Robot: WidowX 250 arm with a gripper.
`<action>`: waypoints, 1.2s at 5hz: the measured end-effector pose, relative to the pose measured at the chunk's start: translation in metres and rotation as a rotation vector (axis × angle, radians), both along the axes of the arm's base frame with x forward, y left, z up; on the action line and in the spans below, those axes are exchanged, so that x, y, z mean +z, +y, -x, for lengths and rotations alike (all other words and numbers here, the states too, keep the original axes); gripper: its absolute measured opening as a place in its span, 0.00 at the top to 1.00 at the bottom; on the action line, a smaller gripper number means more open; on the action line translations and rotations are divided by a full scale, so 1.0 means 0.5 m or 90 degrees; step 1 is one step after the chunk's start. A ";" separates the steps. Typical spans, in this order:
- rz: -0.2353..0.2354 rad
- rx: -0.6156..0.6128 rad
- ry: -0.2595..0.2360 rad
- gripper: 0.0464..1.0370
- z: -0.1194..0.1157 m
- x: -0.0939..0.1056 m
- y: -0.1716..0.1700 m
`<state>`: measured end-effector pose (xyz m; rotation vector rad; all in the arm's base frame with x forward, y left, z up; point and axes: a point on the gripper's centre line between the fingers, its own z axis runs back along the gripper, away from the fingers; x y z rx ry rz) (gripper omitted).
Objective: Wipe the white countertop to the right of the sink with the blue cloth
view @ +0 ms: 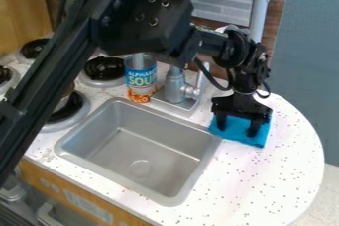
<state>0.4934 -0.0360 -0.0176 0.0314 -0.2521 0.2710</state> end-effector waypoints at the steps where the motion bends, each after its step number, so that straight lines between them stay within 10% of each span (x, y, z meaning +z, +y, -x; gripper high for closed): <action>1: 0.005 -0.013 0.011 0.04 0.030 -0.009 -0.009; 4: 0.028 -0.072 0.056 0.04 0.205 -0.022 -0.084; 6: 0.029 -0.106 0.058 0.04 0.243 -0.028 -0.136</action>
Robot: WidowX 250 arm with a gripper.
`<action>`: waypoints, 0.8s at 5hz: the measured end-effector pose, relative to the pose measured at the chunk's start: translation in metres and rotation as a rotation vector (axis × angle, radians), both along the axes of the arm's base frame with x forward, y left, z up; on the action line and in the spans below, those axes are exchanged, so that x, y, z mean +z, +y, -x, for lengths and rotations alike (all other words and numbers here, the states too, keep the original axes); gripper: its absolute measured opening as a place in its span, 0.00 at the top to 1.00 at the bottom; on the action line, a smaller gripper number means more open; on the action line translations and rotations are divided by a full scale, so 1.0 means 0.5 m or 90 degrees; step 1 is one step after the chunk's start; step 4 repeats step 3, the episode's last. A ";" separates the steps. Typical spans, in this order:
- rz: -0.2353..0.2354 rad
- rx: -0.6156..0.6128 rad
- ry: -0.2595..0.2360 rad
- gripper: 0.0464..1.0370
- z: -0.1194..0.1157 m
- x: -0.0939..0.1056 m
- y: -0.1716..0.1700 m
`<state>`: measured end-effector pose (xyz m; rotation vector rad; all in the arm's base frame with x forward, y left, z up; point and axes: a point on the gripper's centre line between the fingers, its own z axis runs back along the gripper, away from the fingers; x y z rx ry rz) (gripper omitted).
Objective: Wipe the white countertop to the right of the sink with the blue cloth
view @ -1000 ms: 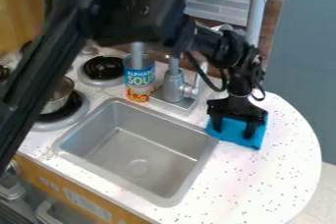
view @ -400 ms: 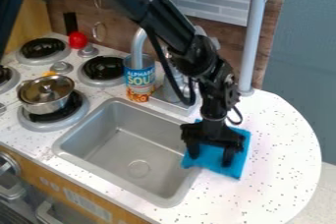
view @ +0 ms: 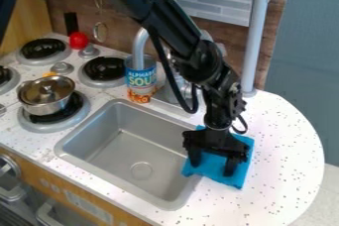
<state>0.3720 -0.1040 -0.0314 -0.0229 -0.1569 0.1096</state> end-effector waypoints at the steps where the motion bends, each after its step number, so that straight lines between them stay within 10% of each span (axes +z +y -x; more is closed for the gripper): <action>1: -0.003 -0.018 0.007 0.04 0.022 0.003 -0.010; 4: 0.030 -0.075 0.011 0.04 0.044 0.016 -0.100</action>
